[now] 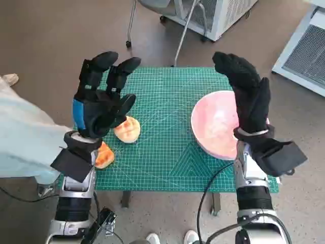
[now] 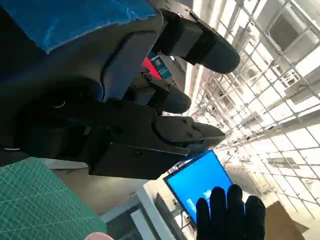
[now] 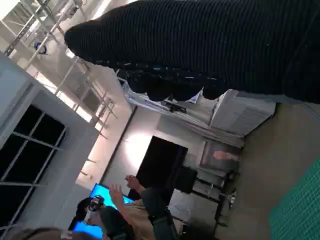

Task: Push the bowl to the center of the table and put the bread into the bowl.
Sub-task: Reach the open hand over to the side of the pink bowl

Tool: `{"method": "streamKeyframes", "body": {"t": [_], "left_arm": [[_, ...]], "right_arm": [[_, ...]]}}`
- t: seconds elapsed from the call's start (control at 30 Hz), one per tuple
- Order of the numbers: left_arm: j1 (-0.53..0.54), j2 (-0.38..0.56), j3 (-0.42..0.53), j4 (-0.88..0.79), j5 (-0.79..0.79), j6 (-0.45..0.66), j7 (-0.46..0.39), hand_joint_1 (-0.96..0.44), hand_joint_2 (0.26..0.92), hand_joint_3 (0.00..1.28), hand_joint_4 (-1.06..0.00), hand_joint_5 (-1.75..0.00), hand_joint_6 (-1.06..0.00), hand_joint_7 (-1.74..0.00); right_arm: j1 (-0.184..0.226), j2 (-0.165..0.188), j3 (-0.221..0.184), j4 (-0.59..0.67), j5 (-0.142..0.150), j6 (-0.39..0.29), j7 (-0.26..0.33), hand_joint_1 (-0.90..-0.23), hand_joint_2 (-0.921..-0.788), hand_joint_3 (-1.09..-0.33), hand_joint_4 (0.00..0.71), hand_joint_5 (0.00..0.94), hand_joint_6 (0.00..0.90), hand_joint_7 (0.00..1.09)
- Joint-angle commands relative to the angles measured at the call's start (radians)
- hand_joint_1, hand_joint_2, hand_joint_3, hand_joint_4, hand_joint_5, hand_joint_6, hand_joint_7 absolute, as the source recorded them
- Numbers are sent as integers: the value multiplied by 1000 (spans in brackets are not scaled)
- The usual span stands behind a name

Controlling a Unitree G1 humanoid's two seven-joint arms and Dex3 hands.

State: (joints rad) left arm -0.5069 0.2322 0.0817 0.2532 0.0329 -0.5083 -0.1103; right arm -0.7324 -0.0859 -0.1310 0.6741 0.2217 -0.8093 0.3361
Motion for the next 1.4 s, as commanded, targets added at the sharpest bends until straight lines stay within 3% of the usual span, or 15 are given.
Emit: {"method": "streamKeyframes", "body": {"t": [0.03, 0.77, 1.03, 1.23, 1.4], "left_arm": [[9, 7, 5, -17, -8, 7, -3, -95, 890, 259, -163, -835, -208, -907], [28, 0, 0, -33, -11, 20, -5, -106, 895, 254, -161, -841, -205, -910], [39, -2, 0, -40, -14, 21, -7, -108, 898, 248, -160, -845, -202, -906], [52, -3, 2, -55, -14, 25, -6, -109, 899, 245, -164, -855, -203, -906], [61, -4, 5, -62, -15, 24, -3, -112, 900, 244, -169, -868, -206, -912]], "right_arm": [[10, 9, 3, 10, -10, -3, -2, -590, -921, -787, 371, 5, 8, 798], [34, -2, -3, -6, -14, -1, -6, -588, -921, -788, 370, 4, 0, 802], [27, -81, -73, 94, -9, -40, -19, -577, -921, -786, 371, 5, 1, 790], [17, -141, -125, 226, -49, -101, -94, -565, -921, -782, 371, 4, 26, 750], [9, -186, -174, 345, -54, -120, -169, -559, -921, -784, 369, 2, 56, 704]]}}
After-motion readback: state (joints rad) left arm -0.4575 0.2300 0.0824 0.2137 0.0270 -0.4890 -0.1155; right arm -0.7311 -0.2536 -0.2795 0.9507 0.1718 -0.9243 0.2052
